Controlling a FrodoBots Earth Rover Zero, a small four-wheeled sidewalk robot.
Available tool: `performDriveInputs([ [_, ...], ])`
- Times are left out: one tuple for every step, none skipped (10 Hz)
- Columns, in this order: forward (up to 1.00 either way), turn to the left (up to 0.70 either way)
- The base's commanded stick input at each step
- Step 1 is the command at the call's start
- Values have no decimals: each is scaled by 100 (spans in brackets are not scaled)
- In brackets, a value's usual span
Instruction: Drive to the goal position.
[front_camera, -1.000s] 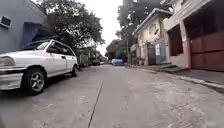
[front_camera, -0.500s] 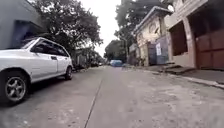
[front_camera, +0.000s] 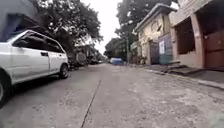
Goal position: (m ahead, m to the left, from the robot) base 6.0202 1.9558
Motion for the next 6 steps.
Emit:
performDriveInputs([
  [100, 0],
  [100, 12],
  [100, 24],
  [100, 14],
  [100, 0],
  [100, 0],
])
